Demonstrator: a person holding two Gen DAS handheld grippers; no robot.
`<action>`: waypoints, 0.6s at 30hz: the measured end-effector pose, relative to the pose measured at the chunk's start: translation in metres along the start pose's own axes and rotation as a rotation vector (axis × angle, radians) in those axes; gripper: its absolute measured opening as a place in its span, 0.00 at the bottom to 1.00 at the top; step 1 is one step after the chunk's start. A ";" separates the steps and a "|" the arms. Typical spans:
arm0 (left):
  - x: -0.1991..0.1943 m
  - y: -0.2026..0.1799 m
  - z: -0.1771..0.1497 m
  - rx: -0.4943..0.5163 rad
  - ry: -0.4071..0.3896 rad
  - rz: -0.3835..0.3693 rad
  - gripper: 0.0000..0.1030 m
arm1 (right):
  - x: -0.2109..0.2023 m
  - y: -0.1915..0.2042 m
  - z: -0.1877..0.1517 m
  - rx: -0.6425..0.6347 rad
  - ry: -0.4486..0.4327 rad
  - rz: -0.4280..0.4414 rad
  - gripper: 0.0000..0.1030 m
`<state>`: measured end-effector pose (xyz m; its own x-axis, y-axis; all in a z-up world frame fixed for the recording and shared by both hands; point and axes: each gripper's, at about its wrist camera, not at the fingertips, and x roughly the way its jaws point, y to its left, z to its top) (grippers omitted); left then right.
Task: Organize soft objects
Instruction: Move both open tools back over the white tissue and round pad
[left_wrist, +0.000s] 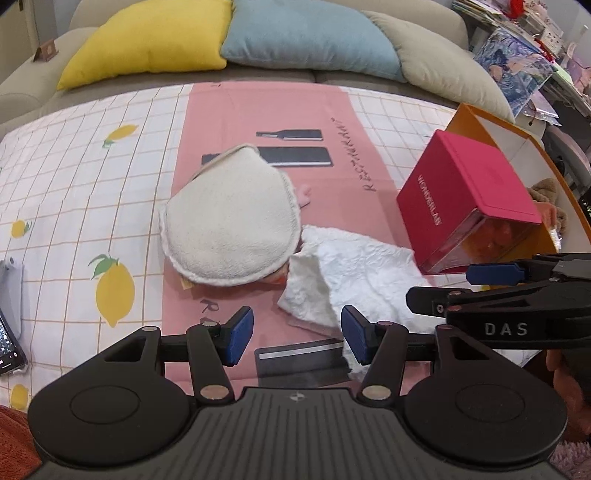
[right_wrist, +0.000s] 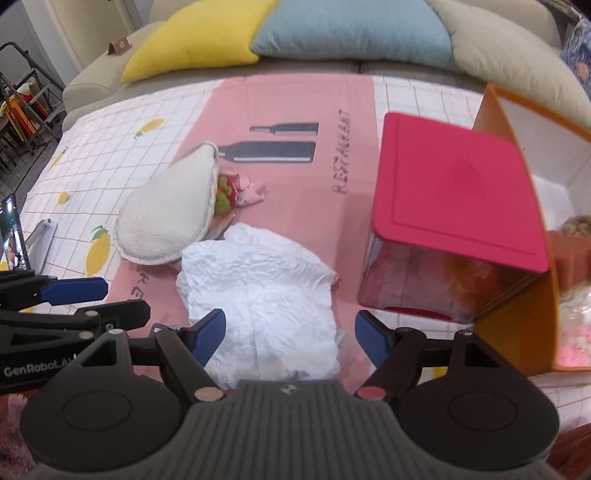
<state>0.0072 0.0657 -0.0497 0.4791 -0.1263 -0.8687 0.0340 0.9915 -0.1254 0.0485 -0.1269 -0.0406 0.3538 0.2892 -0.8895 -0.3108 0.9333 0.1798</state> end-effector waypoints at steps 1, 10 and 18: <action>0.001 0.001 0.000 -0.003 0.004 0.001 0.63 | 0.005 0.002 0.002 0.000 0.007 0.004 0.74; 0.016 0.021 0.002 -0.049 0.055 0.064 0.62 | 0.040 0.027 0.015 -0.081 0.064 0.029 0.74; 0.020 0.036 0.007 -0.087 0.025 0.082 0.70 | 0.076 0.040 0.027 -0.142 0.110 0.040 0.79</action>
<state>0.0246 0.0993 -0.0686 0.4551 -0.0465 -0.8892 -0.0811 0.9923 -0.0934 0.0868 -0.0622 -0.0893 0.2424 0.2934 -0.9248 -0.4473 0.8796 0.1618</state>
